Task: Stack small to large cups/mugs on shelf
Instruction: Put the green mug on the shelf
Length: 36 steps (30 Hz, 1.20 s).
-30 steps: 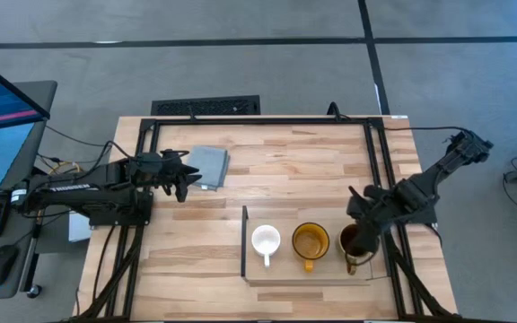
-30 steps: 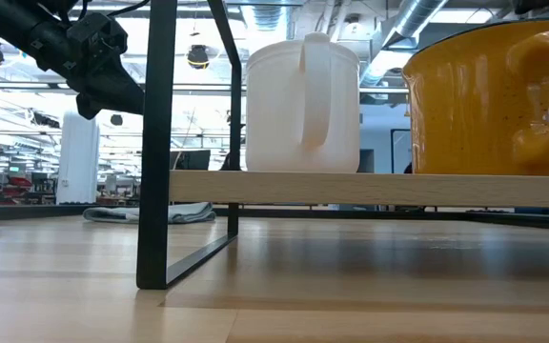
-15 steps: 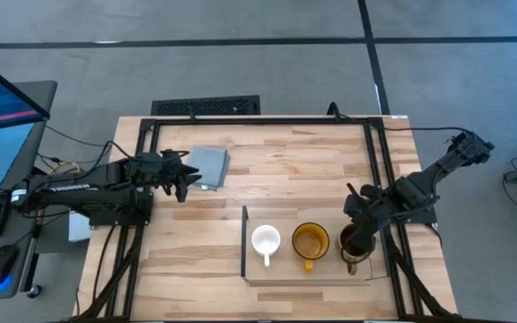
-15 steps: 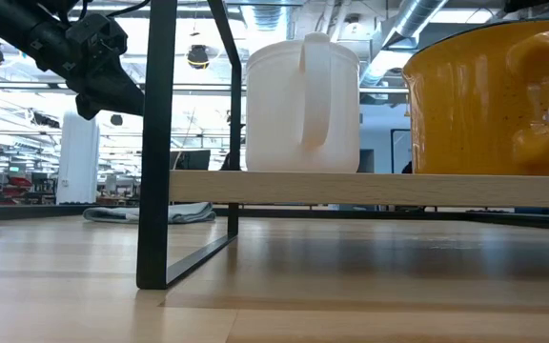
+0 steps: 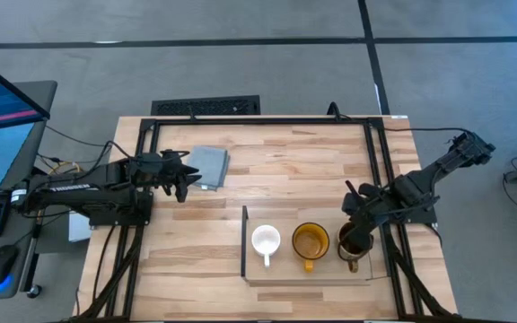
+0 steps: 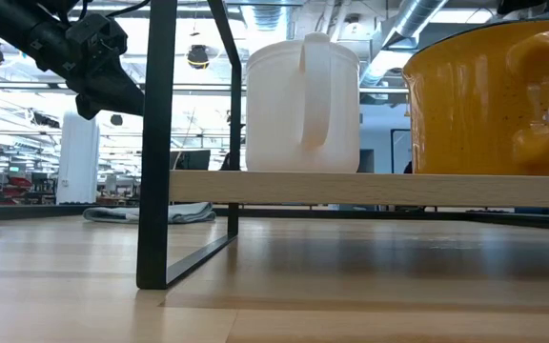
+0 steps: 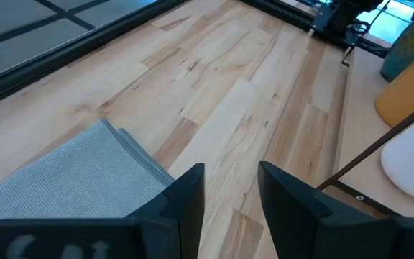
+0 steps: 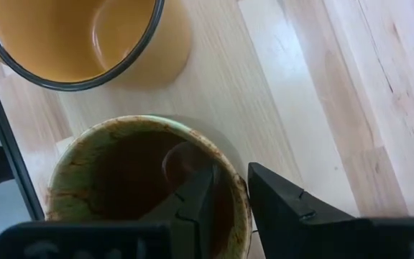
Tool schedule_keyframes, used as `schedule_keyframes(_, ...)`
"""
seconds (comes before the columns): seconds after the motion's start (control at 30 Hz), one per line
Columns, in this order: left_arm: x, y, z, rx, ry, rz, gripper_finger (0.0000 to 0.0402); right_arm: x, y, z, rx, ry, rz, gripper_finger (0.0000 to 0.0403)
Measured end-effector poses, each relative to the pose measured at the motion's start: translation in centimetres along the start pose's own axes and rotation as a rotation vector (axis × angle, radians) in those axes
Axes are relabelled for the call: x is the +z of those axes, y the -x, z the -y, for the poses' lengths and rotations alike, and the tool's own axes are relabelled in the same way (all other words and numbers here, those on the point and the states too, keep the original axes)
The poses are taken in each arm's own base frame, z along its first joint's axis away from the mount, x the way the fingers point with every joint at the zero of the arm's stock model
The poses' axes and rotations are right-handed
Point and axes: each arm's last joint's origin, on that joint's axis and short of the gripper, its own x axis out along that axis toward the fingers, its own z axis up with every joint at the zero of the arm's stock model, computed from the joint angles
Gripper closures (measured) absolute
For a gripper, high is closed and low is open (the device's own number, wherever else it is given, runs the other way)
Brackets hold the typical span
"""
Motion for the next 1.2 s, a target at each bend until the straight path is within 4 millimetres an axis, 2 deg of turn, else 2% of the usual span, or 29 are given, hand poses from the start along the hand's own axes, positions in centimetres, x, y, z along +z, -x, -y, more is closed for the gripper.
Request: schedule_keyframes(1.2,0.00,0.00,0.00,0.000,-0.001,0.000,0.0281,0.13,0.01,-0.33,0.048,-0.011,-0.004,0.0292)
